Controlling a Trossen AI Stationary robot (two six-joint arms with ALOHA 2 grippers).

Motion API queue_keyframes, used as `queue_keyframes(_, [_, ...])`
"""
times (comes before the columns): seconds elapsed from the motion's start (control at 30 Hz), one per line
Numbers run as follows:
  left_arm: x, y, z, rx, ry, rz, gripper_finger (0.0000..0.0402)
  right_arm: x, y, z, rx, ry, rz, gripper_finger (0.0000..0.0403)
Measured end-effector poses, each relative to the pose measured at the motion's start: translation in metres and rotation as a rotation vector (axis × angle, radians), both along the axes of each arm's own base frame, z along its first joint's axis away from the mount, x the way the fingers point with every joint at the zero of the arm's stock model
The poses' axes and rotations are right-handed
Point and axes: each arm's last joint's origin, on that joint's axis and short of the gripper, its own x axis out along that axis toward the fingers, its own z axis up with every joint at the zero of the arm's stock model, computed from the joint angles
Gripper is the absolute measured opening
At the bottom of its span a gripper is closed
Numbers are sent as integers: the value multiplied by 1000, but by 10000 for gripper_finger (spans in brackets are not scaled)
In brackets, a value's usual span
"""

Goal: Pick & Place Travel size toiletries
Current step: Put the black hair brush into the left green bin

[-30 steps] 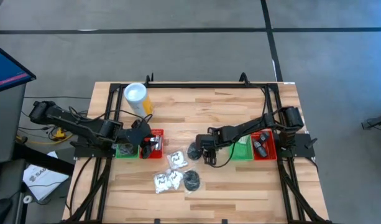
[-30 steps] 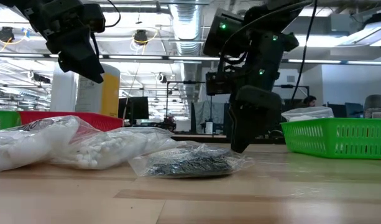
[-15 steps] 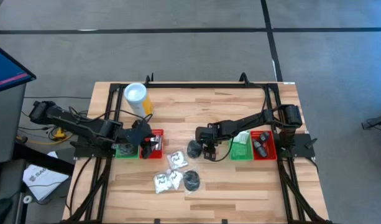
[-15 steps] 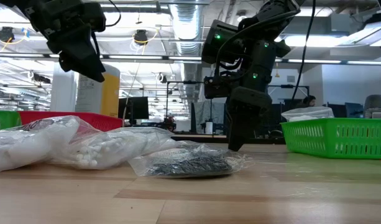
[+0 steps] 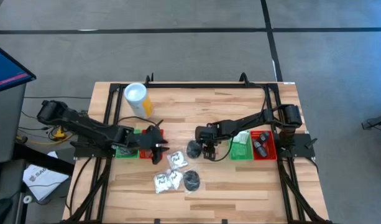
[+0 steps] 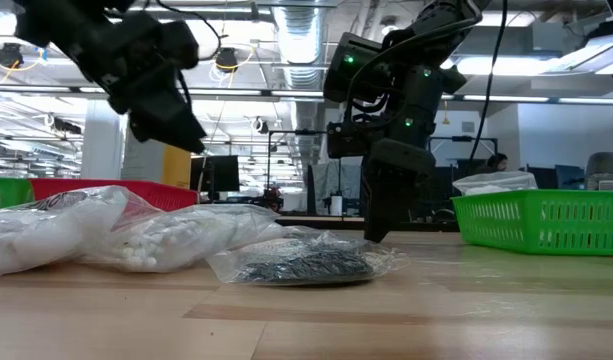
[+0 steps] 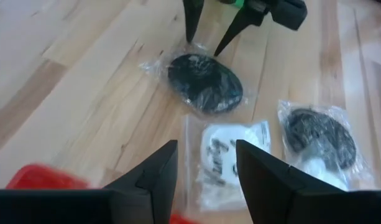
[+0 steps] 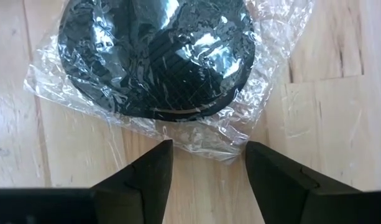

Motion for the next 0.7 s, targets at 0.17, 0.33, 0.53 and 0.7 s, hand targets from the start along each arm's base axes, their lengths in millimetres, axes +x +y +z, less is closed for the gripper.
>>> queue_keyframes(0.17, [15, -3, -14, 17, -11, -18, 148, 2, 0, 0, -1, -18, 2, 194])
queue_keyframes(0.33, [25, -5, -27, 22, -10, -14, 148, 3, 0, 1, 0, -30, 3, 191])
queue_keyframes(0.53, [40, 1, -46, 19, -21, 26, 147, 3, 0, 1, 0, -31, 2, 194])
queue_keyframes(0.7, [45, 11, -59, 17, 6, 73, 147, 3, 0, 1, 0, -34, 2, 191])
